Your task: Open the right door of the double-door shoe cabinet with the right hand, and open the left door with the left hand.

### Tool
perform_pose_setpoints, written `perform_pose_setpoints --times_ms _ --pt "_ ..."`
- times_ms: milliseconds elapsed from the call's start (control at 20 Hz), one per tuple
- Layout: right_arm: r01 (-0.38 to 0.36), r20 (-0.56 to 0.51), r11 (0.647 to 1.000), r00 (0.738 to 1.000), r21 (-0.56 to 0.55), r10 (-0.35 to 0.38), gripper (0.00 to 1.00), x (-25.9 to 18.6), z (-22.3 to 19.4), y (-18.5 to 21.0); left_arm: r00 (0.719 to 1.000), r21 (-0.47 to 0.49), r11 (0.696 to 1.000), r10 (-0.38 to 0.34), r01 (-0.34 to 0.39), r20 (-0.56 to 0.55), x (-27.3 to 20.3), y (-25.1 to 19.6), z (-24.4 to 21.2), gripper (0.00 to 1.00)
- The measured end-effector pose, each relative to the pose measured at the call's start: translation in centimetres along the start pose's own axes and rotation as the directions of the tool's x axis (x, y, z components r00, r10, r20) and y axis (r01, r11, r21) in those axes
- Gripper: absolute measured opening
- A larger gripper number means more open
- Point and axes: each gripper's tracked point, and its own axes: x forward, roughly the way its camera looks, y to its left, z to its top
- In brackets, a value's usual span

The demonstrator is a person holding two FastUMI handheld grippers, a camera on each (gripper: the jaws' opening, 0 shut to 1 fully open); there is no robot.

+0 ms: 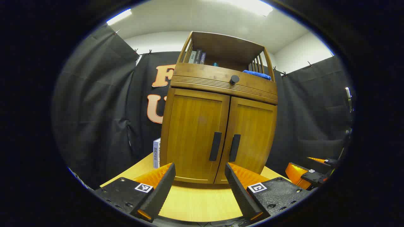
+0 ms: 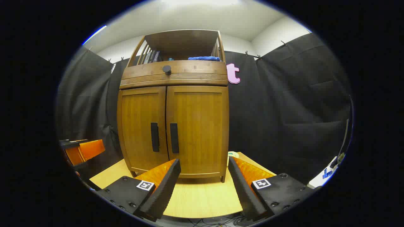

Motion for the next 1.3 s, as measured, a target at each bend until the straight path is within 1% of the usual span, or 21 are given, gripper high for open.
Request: perform_pose_setpoints --times_ms 50,300,350,450,550,600,700,750,850,900,1050,1100,1300 --pt "-0.002 -0.003 1.0 1.0 -0.001 0.002 0.97 0.0 0.0 0.0 1.0 0.001 1.0 0.0 0.0 0.0 0.1 -0.1 -0.1 0.91" --pt "-0.007 -0.009 1.0 1.0 -0.001 0.007 0.97 0.3 -0.1 -0.2 1.0 0.022 1.0 -0.008 0.008 0.004 0.0 -0.7 0.1 0.91" --pt "-0.008 -0.011 1.0 1.0 0.0 0.008 0.94 0.3 -0.3 -0.3 1.0 0.024 1.0 -0.009 0.009 0.002 0.0 -1.0 0.0 0.91" --pt "-0.011 -0.017 1.0 1.0 0.002 0.011 0.94 0.5 -0.4 -0.3 1.0 0.015 1.0 -0.013 0.013 -0.006 0.0 -1.1 -0.2 0.91" --pt "-0.014 -0.019 1.0 1.0 0.004 0.014 0.94 0.6 -0.4 -0.2 1.0 0.012 1.0 -0.013 0.013 -0.011 -0.1 -1.2 -0.2 0.91" --pt "-0.015 -0.02 1.0 1.0 0.003 0.015 0.98 0.6 -0.4 -0.1 1.0 0.013 1.0 -0.012 0.012 -0.012 -0.1 -1.2 -0.2 0.91" --pt "-0.016 -0.026 1.0 1.0 0.003 0.016 0.97 0.8 -0.6 -0.1 1.0 0.015 1.0 -0.01 0.01 -0.012 -0.1 -1.2 -0.1 0.91" --pt "-0.017 -0.029 1.0 0.999 0.004 0.017 0.94 1.0 -0.6 0.0 1.0 0.015 1.0 -0.009 0.009 -0.011 0.0 -1.1 -0.1 0.91" --pt "-0.021 -0.031 1.0 0.999 0.005 0.021 0.94 1.6 -0.7 0.1 1.0 0.016 1.0 -0.007 0.007 -0.01 0.0 -1.0 -0.2 0.91" --pt "-0.023 -0.029 1.0 0.999 0.004 0.023 0.98 2.1 -0.6 0.3 1.0 0.017 1.0 -0.006 0.006 -0.012 0.0 -0.9 -0.3 0.91" --pt "-0.048 -0.034 0.999 0.998 0.001 0.048 0.97 3.8 -0.2 1.3 1.0 0.016 1.0 -0.001 0.001 -0.017 -0.1 -0.5 -0.3 0.91" --pt "-0.053 -0.028 0.999 0.998 0.001 0.053 1.0 4.5 0.0 1.5 1.0 0.016 1.0 0.002 -0.002 -0.018 -0.2 -0.3 -0.2 0.91" --pt "-0.072 -0.009 0.997 0.997 0.003 0.072 1.0 7.4 0.9 3.0 1.0 0.022 1.0 0.019 -0.019 -0.017 -0.4 0.8 -0.3 0.91"
